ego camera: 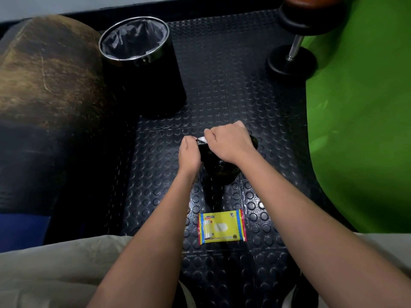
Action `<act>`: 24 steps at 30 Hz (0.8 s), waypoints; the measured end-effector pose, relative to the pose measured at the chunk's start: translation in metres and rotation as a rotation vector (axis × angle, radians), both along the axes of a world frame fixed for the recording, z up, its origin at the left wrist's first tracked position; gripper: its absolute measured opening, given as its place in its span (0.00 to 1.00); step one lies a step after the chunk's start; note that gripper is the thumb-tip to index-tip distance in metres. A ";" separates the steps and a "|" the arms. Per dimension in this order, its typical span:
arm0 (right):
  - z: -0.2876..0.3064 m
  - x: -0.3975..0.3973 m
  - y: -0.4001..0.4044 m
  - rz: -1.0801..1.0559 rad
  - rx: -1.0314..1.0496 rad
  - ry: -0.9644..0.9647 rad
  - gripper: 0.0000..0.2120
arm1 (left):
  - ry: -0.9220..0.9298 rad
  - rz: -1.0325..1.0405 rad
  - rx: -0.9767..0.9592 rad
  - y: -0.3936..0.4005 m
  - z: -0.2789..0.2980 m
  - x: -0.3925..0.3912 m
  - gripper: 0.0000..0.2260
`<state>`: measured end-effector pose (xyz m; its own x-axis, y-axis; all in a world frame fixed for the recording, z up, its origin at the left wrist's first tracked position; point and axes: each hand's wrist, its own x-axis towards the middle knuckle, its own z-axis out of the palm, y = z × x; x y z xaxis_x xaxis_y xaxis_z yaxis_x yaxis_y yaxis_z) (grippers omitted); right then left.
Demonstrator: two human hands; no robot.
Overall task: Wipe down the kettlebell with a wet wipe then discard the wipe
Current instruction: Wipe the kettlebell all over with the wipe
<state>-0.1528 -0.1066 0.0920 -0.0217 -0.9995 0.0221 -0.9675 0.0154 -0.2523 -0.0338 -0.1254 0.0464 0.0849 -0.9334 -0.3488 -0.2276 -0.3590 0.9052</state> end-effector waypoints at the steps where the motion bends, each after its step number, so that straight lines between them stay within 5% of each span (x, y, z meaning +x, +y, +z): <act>1: -0.003 -0.002 0.003 -0.024 -0.035 -0.020 0.25 | -0.007 -0.012 -0.005 0.000 0.001 -0.001 0.12; 10: -0.033 -0.023 0.035 -0.242 -0.346 -0.243 0.19 | -0.024 -0.045 0.008 0.003 0.003 0.000 0.13; 24: -0.056 -0.023 0.047 -0.547 -0.380 -0.778 0.16 | -0.010 -0.017 0.025 0.002 0.004 -0.001 0.12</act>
<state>-0.1761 -0.0591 0.0357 -0.6165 -0.7780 0.1206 -0.4180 0.1936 -0.8876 -0.0349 -0.1235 0.0507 0.0727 -0.9257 -0.3711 -0.2433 -0.3773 0.8936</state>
